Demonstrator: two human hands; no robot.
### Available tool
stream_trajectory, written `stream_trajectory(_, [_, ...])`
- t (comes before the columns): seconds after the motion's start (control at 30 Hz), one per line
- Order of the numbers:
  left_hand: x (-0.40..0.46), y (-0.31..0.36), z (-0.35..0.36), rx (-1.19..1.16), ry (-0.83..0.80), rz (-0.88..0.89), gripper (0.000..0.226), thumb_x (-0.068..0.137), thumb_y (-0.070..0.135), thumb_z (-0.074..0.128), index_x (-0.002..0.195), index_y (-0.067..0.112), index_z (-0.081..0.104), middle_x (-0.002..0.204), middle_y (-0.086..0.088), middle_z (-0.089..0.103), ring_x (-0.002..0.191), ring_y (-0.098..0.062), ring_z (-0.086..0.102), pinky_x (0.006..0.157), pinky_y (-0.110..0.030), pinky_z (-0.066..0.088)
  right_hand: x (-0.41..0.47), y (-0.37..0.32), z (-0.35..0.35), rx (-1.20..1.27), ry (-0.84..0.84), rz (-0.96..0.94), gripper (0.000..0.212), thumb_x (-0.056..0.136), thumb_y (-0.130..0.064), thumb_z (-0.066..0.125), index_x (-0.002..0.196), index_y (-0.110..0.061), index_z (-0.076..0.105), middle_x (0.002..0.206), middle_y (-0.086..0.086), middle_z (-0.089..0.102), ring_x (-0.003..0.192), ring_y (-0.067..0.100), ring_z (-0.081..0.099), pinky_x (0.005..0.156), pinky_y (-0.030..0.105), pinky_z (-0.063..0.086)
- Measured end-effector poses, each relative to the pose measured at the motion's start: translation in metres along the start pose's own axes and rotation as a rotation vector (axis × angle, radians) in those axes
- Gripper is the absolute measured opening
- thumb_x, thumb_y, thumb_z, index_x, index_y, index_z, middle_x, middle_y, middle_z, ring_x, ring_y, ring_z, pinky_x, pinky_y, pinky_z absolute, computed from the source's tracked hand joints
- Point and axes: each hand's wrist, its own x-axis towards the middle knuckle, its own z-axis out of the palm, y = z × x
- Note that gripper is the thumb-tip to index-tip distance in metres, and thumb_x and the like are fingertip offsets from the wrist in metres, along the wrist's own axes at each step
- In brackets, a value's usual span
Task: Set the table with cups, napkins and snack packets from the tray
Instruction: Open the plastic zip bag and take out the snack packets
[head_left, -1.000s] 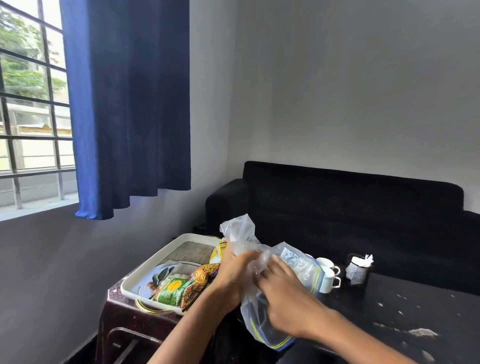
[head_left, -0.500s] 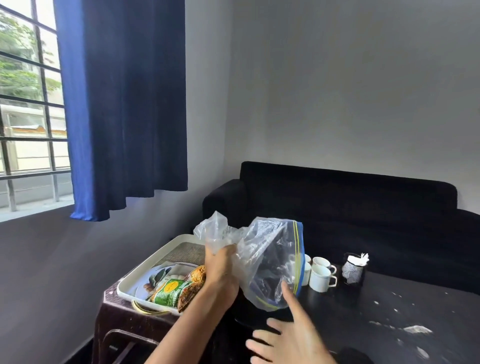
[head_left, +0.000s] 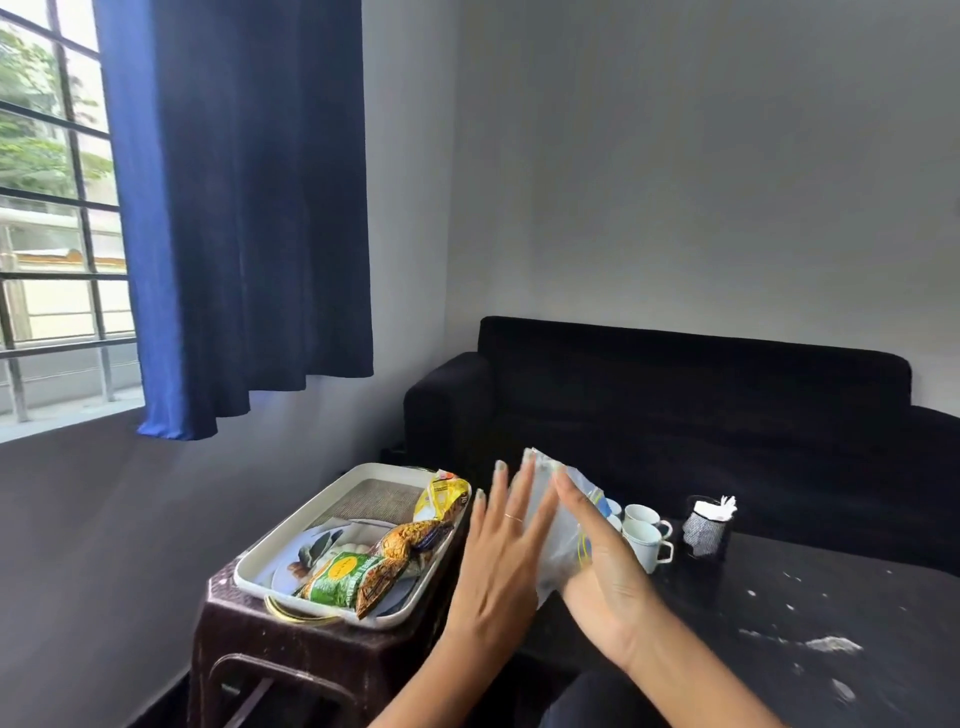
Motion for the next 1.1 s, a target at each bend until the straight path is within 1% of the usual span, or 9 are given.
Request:
stream_trajectory(0.1, [-0.003,0.009,0.008,0.071,-0.048,0.073,0.088,0.071,0.025,0.072,0.145,0.007,0.029,0.153,-0.013,0.031,0.139,-0.040,0.032,0.108,-0.045,0.040,0.004,0.001,-0.003,-0.026,0.079,0.028,0.026,0.082,-0.018,0.069,0.106,-0.009,0.069,0.106,0.009,0.073,0.104,0.022,0.067,0.100,0.039,0.046])
stream_trajectory(0.2, [-0.006,0.010,0.017,-0.134,-0.185,0.071,0.084,0.079,0.014,0.042,0.154,0.014,0.003,0.155,0.007,-0.021,0.146,-0.030,-0.021,0.122,-0.037,-0.005,0.009,0.004,-0.011,-0.067,0.215,0.000,0.020,0.087,0.000,0.060,0.106,-0.002,0.065,0.097,0.011,0.070,0.097,0.026,0.066,0.093,0.039,0.048])
stream_trajectory(0.37, [-0.008,0.035,0.015,-0.532,-0.181,-0.085,0.085,0.077,0.034,0.038,0.149,0.036,-0.006,0.151,0.026,-0.023,0.138,0.000,-0.032,0.115,-0.025,-0.016,0.009,-0.004,-0.031,-0.155,0.234,-0.073,0.023,0.092,0.002,0.052,0.113,0.001,0.061,0.106,0.016,0.070,0.096,0.024,0.068,0.077,0.031,0.054])
stream_trajectory(0.47, [-0.008,0.052,0.010,-0.846,-0.112,-0.190,0.084,0.076,0.028,0.047,0.150,0.033,0.008,0.157,0.024,0.000,0.141,0.015,-0.005,0.118,-0.017,0.001,0.010,-0.020,-0.050,-0.413,0.332,-0.166,0.022,0.094,0.000,0.049,0.114,-0.003,0.059,0.108,0.018,0.068,0.102,0.032,0.064,0.092,0.043,0.050])
stream_trajectory(0.57, [-0.003,0.066,0.010,-1.259,-0.152,-0.366,0.062,0.085,0.024,0.055,0.136,0.047,0.029,0.146,0.023,0.038,0.128,0.017,0.036,0.100,-0.004,0.033,-0.003,-0.043,-0.070,-0.929,0.266,-0.403,0.032,0.092,0.000,0.050,0.112,-0.024,0.059,0.098,-0.005,0.069,0.095,0.009,0.065,0.081,0.020,0.049])
stream_trajectory(0.67, [0.005,0.083,0.011,-1.468,-0.322,-0.515,0.032,0.097,0.044,0.041,0.129,0.043,0.048,0.129,0.018,0.061,0.117,0.000,0.058,0.102,-0.029,0.044,-0.023,-0.058,-0.093,-1.378,0.003,-0.546,0.064,0.076,0.015,0.050,0.119,-0.031,0.059,0.106,-0.006,0.069,0.096,0.011,0.064,0.081,0.015,0.047])
stream_trajectory(0.8, [0.023,0.095,0.022,-1.747,-0.477,-0.657,0.080,0.079,0.075,0.027,0.121,0.018,0.064,0.122,-0.010,0.068,0.112,-0.024,0.065,0.101,-0.041,0.048,-0.044,-0.059,-0.117,-1.967,-0.161,-0.743,0.079,0.049,0.020,0.074,0.124,0.001,0.059,0.132,0.001,0.053,0.124,0.026,0.054,0.109,0.007,0.016])
stream_trajectory(0.9, [0.030,0.107,0.038,-1.871,-0.501,-0.768,0.081,0.074,0.071,0.037,0.121,0.011,0.064,0.121,-0.013,0.067,0.117,-0.025,0.062,0.108,-0.040,0.041,-0.053,-0.063,-0.130,-2.217,-0.240,-0.765,0.072,0.047,0.009,0.079,0.117,-0.003,0.065,0.129,0.012,0.061,0.124,0.026,0.054,0.107,0.023,0.035])
stream_trajectory(1.1, [0.030,0.137,0.081,-1.937,-0.686,-0.815,0.042,0.090,0.041,0.050,0.099,0.008,0.074,0.095,-0.011,0.074,0.086,-0.022,0.073,0.071,-0.031,0.058,-0.062,-0.083,-0.173,-2.324,-0.388,-0.564,0.061,0.082,-0.015,0.018,0.128,-0.008,0.058,0.135,0.007,0.056,0.133,0.022,0.046,0.114,0.027,0.031])
